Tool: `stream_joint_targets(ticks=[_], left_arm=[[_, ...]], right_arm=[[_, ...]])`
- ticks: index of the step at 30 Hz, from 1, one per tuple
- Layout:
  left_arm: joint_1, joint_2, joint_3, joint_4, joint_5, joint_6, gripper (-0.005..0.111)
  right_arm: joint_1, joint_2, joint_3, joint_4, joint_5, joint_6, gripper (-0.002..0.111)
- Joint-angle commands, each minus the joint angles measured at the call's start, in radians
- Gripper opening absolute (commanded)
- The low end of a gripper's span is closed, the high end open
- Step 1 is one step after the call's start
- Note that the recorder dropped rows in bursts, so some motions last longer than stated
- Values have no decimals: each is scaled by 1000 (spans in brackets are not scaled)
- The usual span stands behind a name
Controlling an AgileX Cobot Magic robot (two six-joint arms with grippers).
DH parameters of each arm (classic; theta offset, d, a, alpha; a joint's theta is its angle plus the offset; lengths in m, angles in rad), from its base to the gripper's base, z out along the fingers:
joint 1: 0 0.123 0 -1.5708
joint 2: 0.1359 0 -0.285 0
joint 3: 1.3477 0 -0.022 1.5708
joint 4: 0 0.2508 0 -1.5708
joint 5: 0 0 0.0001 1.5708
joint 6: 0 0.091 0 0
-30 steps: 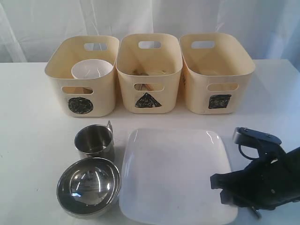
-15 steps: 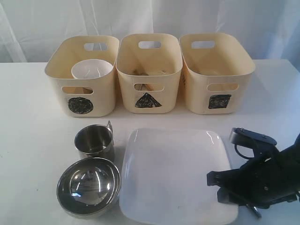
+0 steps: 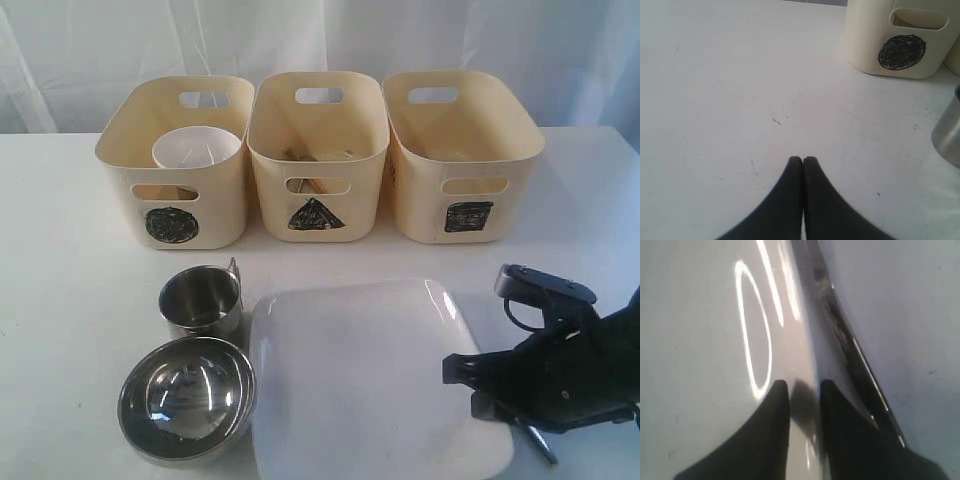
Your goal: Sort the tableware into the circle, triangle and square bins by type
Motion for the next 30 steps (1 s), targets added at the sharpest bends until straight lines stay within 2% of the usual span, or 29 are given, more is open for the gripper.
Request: stream_joint_targets(ticks=[1,25,27,30], left_arm=[[-1,-5,4,-3,-4,1,0],[-1,-5,4,-3,-4,1,0],[-1,-5,4,-3,-4,1,0],[-1,-5,4,-3,-4,1,0]], right_arm=[[-5,27,13,-48,-33,-25,0],[-5,2,14,-50,42,-28,0],[-5,2,14,-57,78,-30,5],[-5,2,14,-63,114,-46,20]])
